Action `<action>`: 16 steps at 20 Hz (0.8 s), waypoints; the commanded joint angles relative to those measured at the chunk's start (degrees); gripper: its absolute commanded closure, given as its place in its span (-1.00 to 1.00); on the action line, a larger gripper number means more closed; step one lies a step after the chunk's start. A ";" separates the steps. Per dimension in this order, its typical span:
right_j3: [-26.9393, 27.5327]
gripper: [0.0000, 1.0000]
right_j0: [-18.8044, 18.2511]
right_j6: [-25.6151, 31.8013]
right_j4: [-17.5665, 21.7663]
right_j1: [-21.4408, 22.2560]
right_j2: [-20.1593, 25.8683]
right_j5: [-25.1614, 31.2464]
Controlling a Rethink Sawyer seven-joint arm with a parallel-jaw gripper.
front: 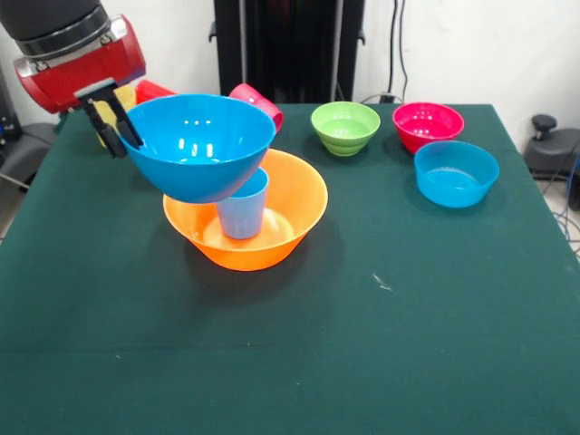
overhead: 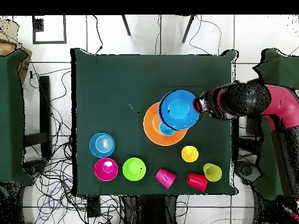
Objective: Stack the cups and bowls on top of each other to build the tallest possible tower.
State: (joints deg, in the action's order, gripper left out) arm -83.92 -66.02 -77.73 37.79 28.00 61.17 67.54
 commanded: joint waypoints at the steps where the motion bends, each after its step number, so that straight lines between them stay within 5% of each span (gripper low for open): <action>1: -4.82 1.00 1.04 12.73 2.62 2.23 -3.92 0.88; 16: -8.59 1.00 -0.22 9.48 -0.11 2.18 -3.30 -0.32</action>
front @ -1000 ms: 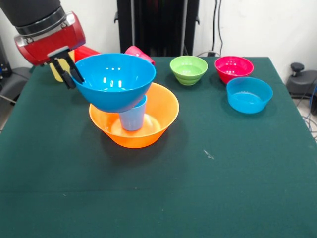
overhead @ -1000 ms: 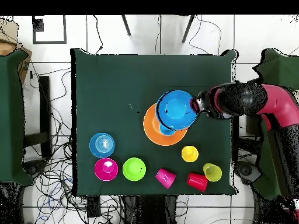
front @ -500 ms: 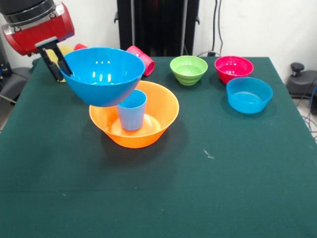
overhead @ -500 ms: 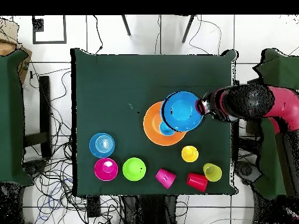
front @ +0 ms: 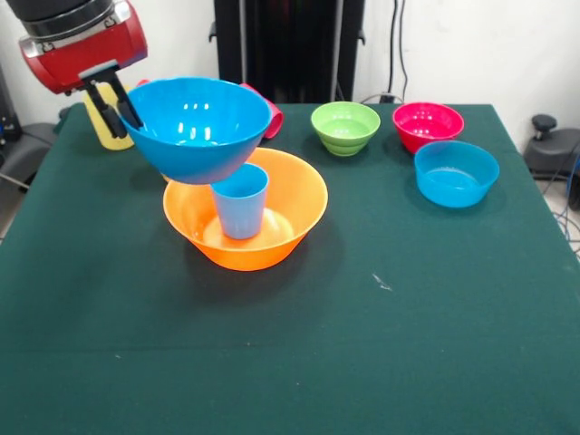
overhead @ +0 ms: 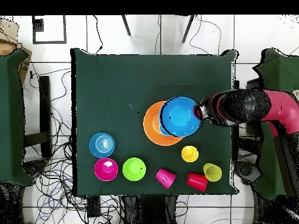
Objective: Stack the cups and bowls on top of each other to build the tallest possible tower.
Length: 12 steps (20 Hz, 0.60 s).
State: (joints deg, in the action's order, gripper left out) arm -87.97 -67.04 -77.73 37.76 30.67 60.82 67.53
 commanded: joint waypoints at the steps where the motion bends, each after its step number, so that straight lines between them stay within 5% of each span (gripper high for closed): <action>1: -4.68 1.00 0.67 9.53 -0.10 -0.55 -2.92 -0.35; 12: -5.51 1.00 0.12 9.58 -0.36 -2.25 -2.58 -2.09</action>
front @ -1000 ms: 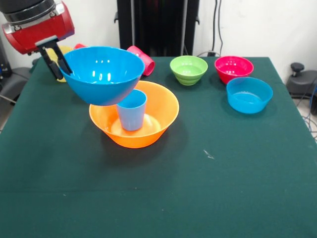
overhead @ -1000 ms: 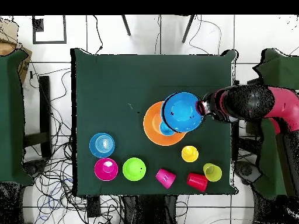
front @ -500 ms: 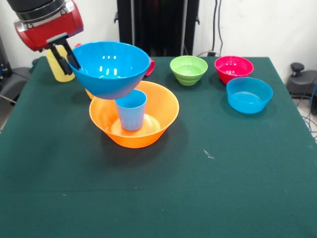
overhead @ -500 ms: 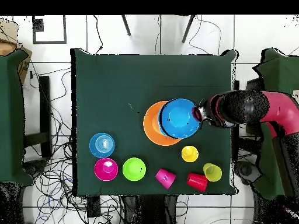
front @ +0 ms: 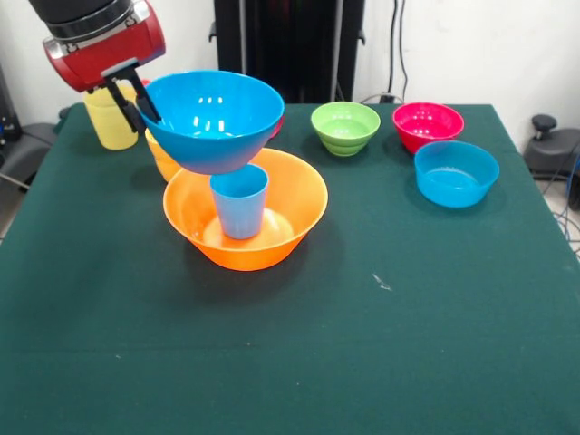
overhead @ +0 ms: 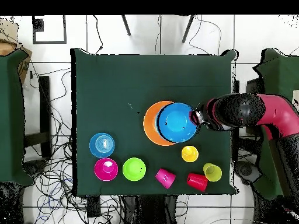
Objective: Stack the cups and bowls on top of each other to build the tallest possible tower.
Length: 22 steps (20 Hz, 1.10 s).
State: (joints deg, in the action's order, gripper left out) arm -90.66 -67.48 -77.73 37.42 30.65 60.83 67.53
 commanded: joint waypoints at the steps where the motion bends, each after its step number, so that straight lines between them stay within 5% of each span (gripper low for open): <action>1: -2.97 1.00 0.56 9.45 0.20 -2.23 -2.60 -2.45; 22: -5.16 1.00 0.43 7.24 -0.89 -1.05 -1.74 -3.72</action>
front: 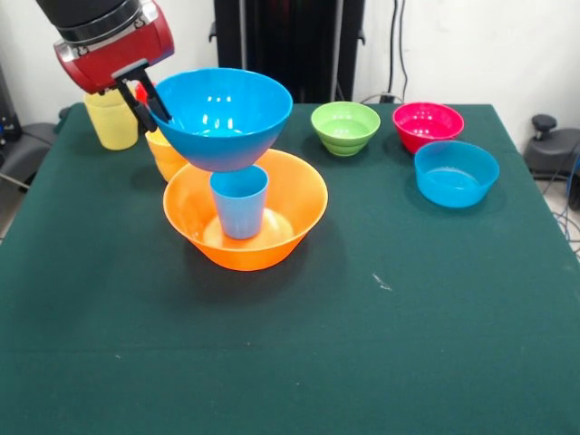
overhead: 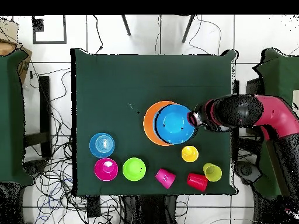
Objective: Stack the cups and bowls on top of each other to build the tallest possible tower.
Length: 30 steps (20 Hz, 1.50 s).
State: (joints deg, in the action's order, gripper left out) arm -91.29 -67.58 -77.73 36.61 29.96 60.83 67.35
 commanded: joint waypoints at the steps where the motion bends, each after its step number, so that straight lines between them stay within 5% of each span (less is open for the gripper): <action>1: -4.33 1.00 0.71 7.27 0.03 -0.32 -1.85 -3.48; 30: -4.80 1.00 1.39 8.52 1.12 -0.59 -1.61 -8.33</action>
State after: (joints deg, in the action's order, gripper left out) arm -94.65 -67.91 -77.73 36.45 30.17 60.83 61.82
